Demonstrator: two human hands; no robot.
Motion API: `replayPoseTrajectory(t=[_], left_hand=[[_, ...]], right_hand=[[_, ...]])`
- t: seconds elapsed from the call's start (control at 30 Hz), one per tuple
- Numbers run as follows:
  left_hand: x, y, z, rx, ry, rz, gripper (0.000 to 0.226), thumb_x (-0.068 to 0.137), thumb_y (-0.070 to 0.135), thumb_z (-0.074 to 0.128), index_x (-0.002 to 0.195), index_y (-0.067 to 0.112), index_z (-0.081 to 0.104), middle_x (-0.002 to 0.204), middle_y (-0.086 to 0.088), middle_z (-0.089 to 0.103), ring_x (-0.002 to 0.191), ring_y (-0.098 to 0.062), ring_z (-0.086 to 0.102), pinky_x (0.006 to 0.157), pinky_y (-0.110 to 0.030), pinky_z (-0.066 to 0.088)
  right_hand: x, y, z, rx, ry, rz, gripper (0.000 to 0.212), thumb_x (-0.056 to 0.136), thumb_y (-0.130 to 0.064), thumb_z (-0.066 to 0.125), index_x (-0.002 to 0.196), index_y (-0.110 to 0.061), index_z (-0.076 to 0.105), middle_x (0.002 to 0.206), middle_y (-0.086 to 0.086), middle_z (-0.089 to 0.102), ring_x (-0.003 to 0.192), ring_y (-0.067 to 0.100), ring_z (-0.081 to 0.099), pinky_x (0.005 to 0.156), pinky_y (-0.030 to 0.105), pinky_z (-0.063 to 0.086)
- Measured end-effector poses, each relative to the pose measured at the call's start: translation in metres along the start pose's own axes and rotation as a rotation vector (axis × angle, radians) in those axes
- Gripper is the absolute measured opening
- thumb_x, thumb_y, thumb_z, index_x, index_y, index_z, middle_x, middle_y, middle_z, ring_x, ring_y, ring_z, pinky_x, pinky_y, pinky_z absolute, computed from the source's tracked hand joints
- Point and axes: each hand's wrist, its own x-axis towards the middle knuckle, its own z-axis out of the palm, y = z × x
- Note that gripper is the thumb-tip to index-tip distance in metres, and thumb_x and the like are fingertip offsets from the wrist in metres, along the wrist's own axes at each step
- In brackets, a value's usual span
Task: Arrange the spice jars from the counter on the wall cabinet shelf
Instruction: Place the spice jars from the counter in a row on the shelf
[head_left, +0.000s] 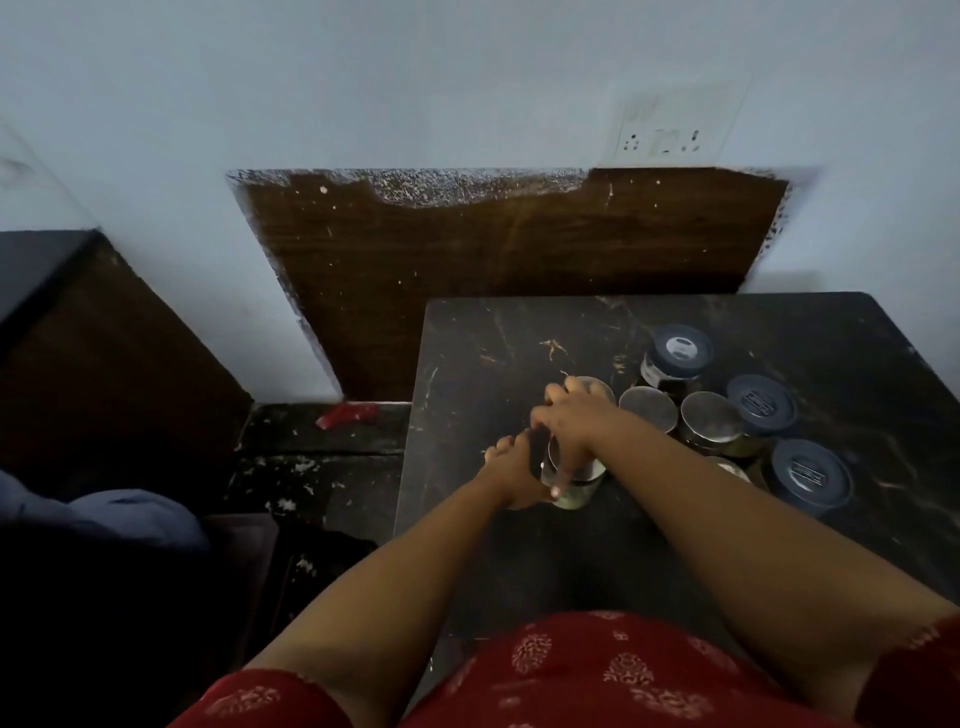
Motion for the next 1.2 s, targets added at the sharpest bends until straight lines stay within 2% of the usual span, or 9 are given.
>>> replayPoseTrajectory(t=[0.1, 0.2, 0.3, 0.4, 0.57, 0.67, 0.8, 1.0, 1.2], left_hand=[[0.0, -0.004, 0.007, -0.002, 0.033, 0.014, 0.105, 0.071, 0.045, 0.078, 0.152, 0.015, 0.018, 0.152, -0.01, 0.031, 0.144, -0.033, 0.023, 0.117, -0.043, 0.024], [-0.003, -0.005, 0.004, 0.083, -0.046, 0.058, 0.117, 0.07, 0.037, 0.083, 0.154, 0.01, 0.007, 0.159, -0.012, 0.018, 0.147, -0.032, 0.014, 0.118, -0.041, 0.016], [-0.007, -0.002, -0.003, -0.071, -0.041, 0.097, 0.125, 0.06, 0.039, 0.089, 0.153, 0.019, 0.009, 0.155, -0.006, 0.026, 0.144, -0.028, 0.024, 0.115, -0.042, 0.027], [-0.008, 0.003, -0.015, -0.356, 0.063, 0.123, 0.113, 0.053, 0.038, 0.091, 0.144, 0.026, 0.024, 0.138, 0.0, 0.047, 0.13, -0.022, 0.047, 0.105, -0.041, 0.044], [-0.016, 0.023, -0.053, -0.777, 0.224, 0.19, 0.075, 0.062, 0.033, 0.086, 0.123, 0.024, 0.042, 0.12, -0.003, 0.057, 0.109, -0.021, 0.06, 0.09, -0.044, 0.055], [-0.024, 0.035, -0.078, -1.213, 0.082, 0.223, 0.077, 0.064, 0.046, 0.08, 0.131, 0.024, 0.048, 0.126, -0.009, 0.062, 0.111, -0.027, 0.063, 0.092, -0.048, 0.053], [-0.032, 0.035, -0.103, -1.57, -0.158, 0.379, 0.068, 0.078, 0.046, 0.065, 0.137, 0.015, 0.053, 0.136, -0.02, 0.055, 0.128, -0.039, 0.05, 0.108, -0.056, 0.036], [-0.032, 0.053, -0.114, -1.456, -0.047, 0.273, 0.072, 0.069, 0.05, 0.074, 0.129, 0.016, 0.055, 0.123, -0.017, 0.064, 0.111, -0.032, 0.064, 0.089, -0.047, 0.054], [-0.021, 0.065, -0.115, -1.064, 0.346, 0.137, 0.079, 0.058, 0.065, 0.078, 0.109, 0.022, 0.036, 0.119, -0.011, 0.054, 0.101, -0.023, 0.064, 0.079, -0.042, 0.06]], right_hand=[[-0.001, -0.005, 0.008, -0.158, -0.108, -0.004, 0.103, 0.055, -0.054, 0.086, 0.143, -0.026, 0.039, 0.143, 0.003, 0.034, 0.136, 0.029, 0.026, 0.106, 0.049, 0.028], [-0.003, -0.011, 0.014, -0.198, 0.019, -0.042, 0.079, 0.072, -0.034, 0.081, 0.14, -0.023, 0.044, 0.143, 0.004, 0.04, 0.136, 0.027, 0.029, 0.106, 0.047, 0.029], [-0.002, -0.009, -0.001, -0.084, -0.004, -0.027, 0.077, 0.061, -0.045, 0.082, 0.128, -0.027, 0.05, 0.127, 0.001, 0.049, 0.123, 0.024, 0.037, 0.1, 0.043, 0.034], [-0.004, 0.009, -0.033, 0.308, -0.014, 0.034, 0.068, 0.055, -0.053, 0.078, 0.114, -0.032, 0.051, 0.113, 0.0, 0.054, 0.104, 0.02, 0.048, 0.09, 0.04, 0.047], [-0.009, 0.03, -0.078, 0.762, 0.151, 0.082, 0.068, 0.066, -0.062, 0.074, 0.12, -0.026, 0.051, 0.11, -0.002, 0.056, 0.098, 0.019, 0.059, 0.081, 0.035, 0.051], [-0.005, 0.032, -0.086, 1.355, 0.268, 0.069, 0.076, 0.072, -0.082, 0.052, 0.122, -0.024, 0.053, 0.109, 0.001, 0.061, 0.1, 0.022, 0.061, 0.092, 0.044, 0.05], [0.002, 0.032, -0.07, 1.86, 0.082, 0.046, 0.08, 0.071, -0.083, 0.053, 0.115, -0.016, 0.066, 0.111, 0.008, 0.069, 0.104, 0.027, 0.065, 0.099, 0.046, 0.048], [0.002, 0.018, -0.064, 2.151, -0.016, -0.163, 0.077, 0.081, -0.071, 0.054, 0.128, -0.012, 0.063, 0.128, 0.019, 0.063, 0.12, 0.034, 0.06, 0.108, 0.051, 0.04], [0.005, 0.023, -0.065, 2.177, 0.062, 0.006, 0.077, 0.08, -0.073, 0.052, 0.123, -0.01, 0.063, 0.118, 0.021, 0.068, 0.108, 0.035, 0.066, 0.091, 0.047, 0.053]])
